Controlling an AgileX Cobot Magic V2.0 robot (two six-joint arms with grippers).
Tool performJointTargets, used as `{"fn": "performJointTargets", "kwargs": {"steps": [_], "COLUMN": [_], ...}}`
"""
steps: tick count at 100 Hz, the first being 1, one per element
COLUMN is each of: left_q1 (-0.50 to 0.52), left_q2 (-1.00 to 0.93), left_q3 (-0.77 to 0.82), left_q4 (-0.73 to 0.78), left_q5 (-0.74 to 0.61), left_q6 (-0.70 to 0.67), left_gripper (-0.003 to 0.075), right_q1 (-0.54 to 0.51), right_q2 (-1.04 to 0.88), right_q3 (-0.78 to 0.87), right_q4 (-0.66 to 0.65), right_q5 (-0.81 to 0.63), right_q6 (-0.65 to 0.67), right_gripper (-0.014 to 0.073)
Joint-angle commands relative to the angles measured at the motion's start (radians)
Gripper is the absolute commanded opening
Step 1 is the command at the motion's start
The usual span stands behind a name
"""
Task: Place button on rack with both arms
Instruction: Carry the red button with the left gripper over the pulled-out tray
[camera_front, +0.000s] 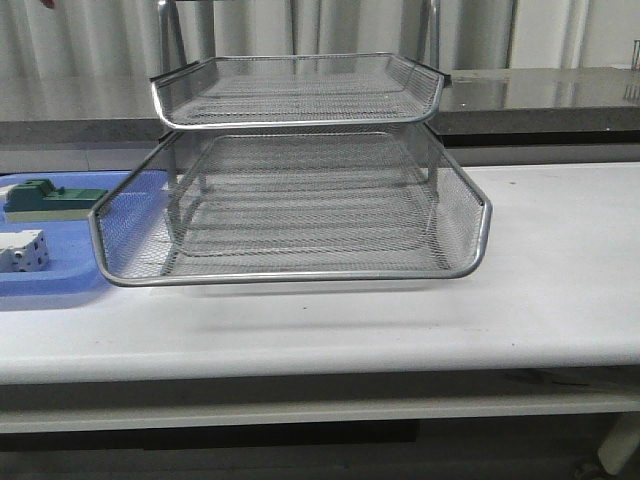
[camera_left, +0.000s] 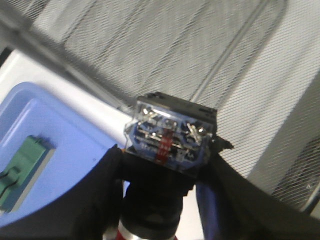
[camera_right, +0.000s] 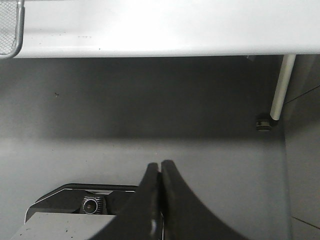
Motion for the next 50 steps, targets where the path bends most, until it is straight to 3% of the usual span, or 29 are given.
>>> {"fn": "performJointTargets", "kwargs": {"steps": [1,16,50], "left_q1": [-0.073,-0.181,-0.314], "left_q2": [-0.051,-0.039,0.08], "left_q3": [-0.003,0.03,0.03], "left_q4": [-0.038,-0.038,-0.038], "left_q5": [0.01,0.01,0.008], "left_q6": [-0.01,-0.01,-0.008], "left_gripper": [0.0027,0.0027,0.0027], "right_q1": [-0.001,-0.001,-0.001], "right_q2": [0.0,0.0,0.0], "right_q3": [-0.034,-0.034,-0.034], "right_q4": [-0.015,-0.015,-0.015], "right_q5": [-0.037,-0.037,-0.037], "right_q6": [-0.003,-0.003,-0.003], "right_gripper": [-0.0068,-0.0068,-0.0068]}}
